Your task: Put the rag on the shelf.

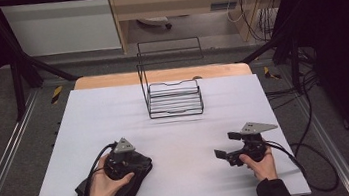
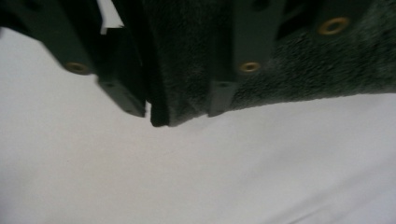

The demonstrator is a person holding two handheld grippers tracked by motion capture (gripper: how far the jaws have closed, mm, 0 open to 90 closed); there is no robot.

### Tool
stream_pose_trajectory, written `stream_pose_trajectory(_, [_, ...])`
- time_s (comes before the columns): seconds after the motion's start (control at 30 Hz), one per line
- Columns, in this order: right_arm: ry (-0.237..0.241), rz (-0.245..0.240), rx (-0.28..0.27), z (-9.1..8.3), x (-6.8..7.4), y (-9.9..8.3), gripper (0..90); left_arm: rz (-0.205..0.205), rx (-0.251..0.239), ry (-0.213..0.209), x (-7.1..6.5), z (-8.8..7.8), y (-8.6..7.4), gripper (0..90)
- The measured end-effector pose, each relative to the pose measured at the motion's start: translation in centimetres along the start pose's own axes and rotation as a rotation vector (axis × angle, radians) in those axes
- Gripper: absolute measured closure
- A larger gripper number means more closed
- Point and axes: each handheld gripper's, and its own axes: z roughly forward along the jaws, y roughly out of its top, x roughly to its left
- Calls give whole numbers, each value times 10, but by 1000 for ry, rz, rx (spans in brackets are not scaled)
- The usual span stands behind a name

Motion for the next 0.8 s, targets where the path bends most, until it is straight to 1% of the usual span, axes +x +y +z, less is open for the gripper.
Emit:
stream_pose_trajectory(0.03, [4, -1, 6, 5, 5, 2, 78, -3, -7, 4, 2, -6, -1, 484])
stream_pose_trajectory(0.07, [4, -1, 6, 5, 5, 2, 78, -10, -17, 9, 4, -12, -3, 484])
stream_pose_trajectory(0.1, [5, -14, 10, 15, 17, 7, 105, -16, -23, 16, 7, -18, -5, 467])
stream_pose_trajectory(0.13, [8, -18, 16, 21, 23, 10, 113, -20, -34, 30, 11, -26, -7, 457])
stream_pose_trajectory(0.17, [7, -23, 19, 27, 30, 12, 122, -38, -46, 54, 20, -39, -15, 456])
stream_pose_trajectory(0.2, [6, -22, 27, 33, 37, 15, 132, -38, -46, 54, 20, -39, -15, 446])
stream_pose_trajectory(0.23, [6, -22, 27, 33, 37, 15, 132, -49, -42, 68, 25, -45, -19, 446])
stream_pose_trajectory(0.27, [7, -27, 33, 40, 43, 18, 141, -64, -44, 83, 31, -50, -24, 439])
stream_pose_trajectory(0.3, [16, -32, 38, 54, 56, 24, 163, -80, -41, 96, 37, -55, -30, 437])
stream_pose_trajectory(0.37, [33, -44, 52, 67, 69, 30, 181, -98, -23, 126, 48, -62, -41, 444])
stream_pose_trajectory(0.4, [33, -44, 52, 67, 69, 30, 181, -105, -14, 139, 53, -64, -47, 444])
stream_pose_trajectory(0.43, [39, -51, 62, 80, 80, 34, 208, -121, -6, 149, 57, -66, -53, 458])
stream_pose_trajectory(0.5, [47, -52, 68, 92, 89, 37, 246, -140, 8, 165, 64, -68, -63, 469])
stream_pose_trajectory(0.53, [51, -46, 74, 99, 94, 39, 259, -152, 23, 174, 69, -69, -70, 482])
stream_pose_trajectory(0.57, [59, -46, 79, 105, 97, 39, 284, -152, 23, 174, 69, -69, -70, 496])
stream_pose_trajectory(0.63, [61, -39, 95, 119, 105, 41, 309, -166, 48, 175, 74, -69, -76, 516])
stream_pose_trajectory(0.67, [64, -39, 99, 126, 109, 41, 334, -175, 57, 170, 76, -68, -78, 520])
stream_pose_trajectory(0.7, [62, -35, 113, 133, 112, 41, 346, -182, 66, 152, 77, -66, -79, 533])
stream_pose_trajectory(0.8, [71, -37, 150, 154, 122, 40, 379, -171, 72, 145, 75, -66, -78, 602])
